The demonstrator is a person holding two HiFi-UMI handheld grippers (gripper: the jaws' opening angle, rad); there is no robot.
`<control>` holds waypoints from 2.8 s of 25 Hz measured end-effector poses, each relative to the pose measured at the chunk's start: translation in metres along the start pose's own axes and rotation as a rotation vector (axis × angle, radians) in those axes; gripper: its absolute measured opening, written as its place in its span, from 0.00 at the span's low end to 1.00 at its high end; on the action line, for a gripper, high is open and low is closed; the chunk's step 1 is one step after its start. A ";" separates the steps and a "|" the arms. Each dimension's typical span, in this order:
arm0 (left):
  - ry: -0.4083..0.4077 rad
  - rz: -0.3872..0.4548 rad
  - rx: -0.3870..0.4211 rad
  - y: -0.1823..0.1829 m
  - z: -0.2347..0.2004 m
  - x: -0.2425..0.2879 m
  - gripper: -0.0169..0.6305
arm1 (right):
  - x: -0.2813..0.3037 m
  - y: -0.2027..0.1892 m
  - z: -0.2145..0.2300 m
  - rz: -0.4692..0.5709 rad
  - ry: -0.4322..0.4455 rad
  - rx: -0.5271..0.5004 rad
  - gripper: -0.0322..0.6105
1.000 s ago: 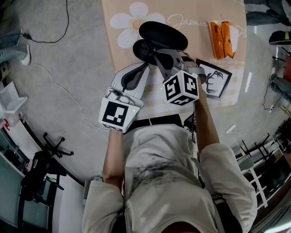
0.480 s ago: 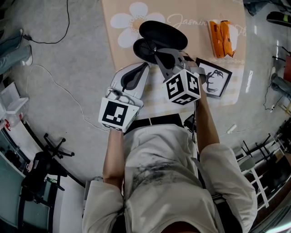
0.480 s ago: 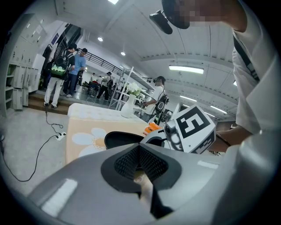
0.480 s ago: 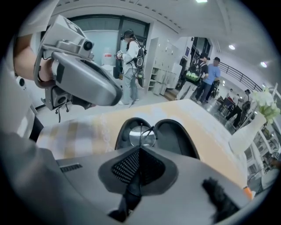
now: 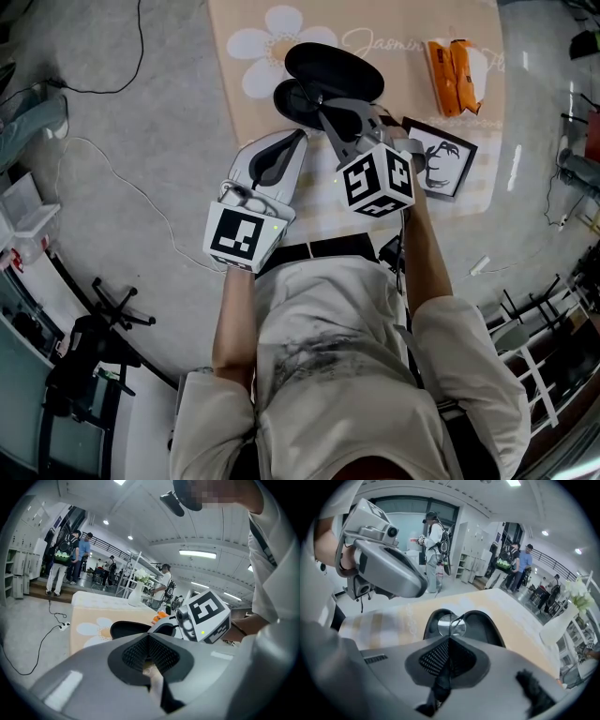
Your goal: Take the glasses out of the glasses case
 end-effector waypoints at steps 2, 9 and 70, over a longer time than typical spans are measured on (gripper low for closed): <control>-0.001 -0.001 0.000 0.001 0.001 0.000 0.04 | -0.002 0.001 0.001 0.001 -0.006 -0.001 0.08; 0.006 0.003 0.003 0.004 0.001 -0.004 0.04 | -0.008 0.005 0.003 0.006 -0.029 -0.002 0.08; -0.048 -0.067 -0.001 -0.054 0.032 -0.050 0.04 | -0.031 -0.005 -0.102 -0.045 0.015 0.010 0.08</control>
Point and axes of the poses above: the fingertips, and each gripper's own axes: x forward along the fingers, z to its right, y out of its top, the point moved 6 cm from there along -x, backward along the fingers, and after that the axes turned 12 degrees about -y, right-handed, at the moved point
